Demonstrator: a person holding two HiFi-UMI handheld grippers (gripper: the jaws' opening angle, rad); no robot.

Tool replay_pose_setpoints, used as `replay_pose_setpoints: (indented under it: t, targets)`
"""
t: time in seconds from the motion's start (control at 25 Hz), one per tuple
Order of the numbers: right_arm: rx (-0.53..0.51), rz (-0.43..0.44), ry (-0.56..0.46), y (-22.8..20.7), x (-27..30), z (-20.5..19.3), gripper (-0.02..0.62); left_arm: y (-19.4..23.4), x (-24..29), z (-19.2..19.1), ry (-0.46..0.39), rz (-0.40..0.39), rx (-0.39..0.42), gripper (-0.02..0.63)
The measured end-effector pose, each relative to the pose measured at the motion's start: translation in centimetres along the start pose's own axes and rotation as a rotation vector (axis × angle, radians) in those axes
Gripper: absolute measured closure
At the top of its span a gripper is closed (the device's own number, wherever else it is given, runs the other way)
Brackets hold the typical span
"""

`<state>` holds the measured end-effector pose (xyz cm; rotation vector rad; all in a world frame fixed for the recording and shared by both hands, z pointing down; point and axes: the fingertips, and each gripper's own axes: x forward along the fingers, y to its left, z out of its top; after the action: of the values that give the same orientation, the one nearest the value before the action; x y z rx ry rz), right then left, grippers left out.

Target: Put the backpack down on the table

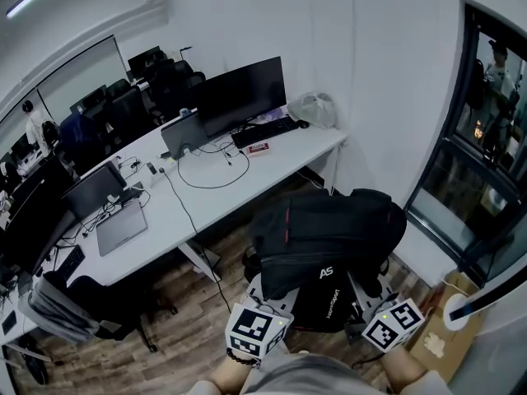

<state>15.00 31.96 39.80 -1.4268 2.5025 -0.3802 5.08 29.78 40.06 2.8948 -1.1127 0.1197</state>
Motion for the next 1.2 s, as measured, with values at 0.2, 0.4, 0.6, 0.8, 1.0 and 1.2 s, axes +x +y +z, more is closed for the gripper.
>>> replay_pose_setpoints:
  t: [0.2, 0.4, 0.6, 0.8, 1.0, 1.2]
  targets:
    - [-0.009, -0.018, -0.003, -0.7, 3.2, 0.0, 0.575, 3.0, 1.4, 0.0, -0.005, -0.016, 0.006, 0.555]
    - [-0.019, -0.040, -0.006, -1.1, 7.3, -0.2, 0.575, 7.0, 2.7, 0.2, -0.014, -0.032, 0.000, 0.555]
    - [-0.017, -0.064, -0.013, -1.7, 11.6, -0.2, 0.575, 11.3, 4.5, 0.5, -0.016, -0.056, 0.000, 0.555]
    - [-0.029, -0.085, -0.017, -1.8, 15.9, -0.4, 0.575, 15.6, 5.5, 0.7, -0.019, -0.072, -0.003, 0.555]
    - [-0.040, -0.094, -0.014, -1.7, 19.6, -0.7, 0.575, 19.2, 6.1, 0.8, -0.024, -0.090, -0.001, 0.555]
    - [-0.039, -0.084, 0.013, -1.6, 22.1, -1.3, 0.575, 21.8, 6.3, 0.6, -0.018, -0.077, -0.008, 0.555]
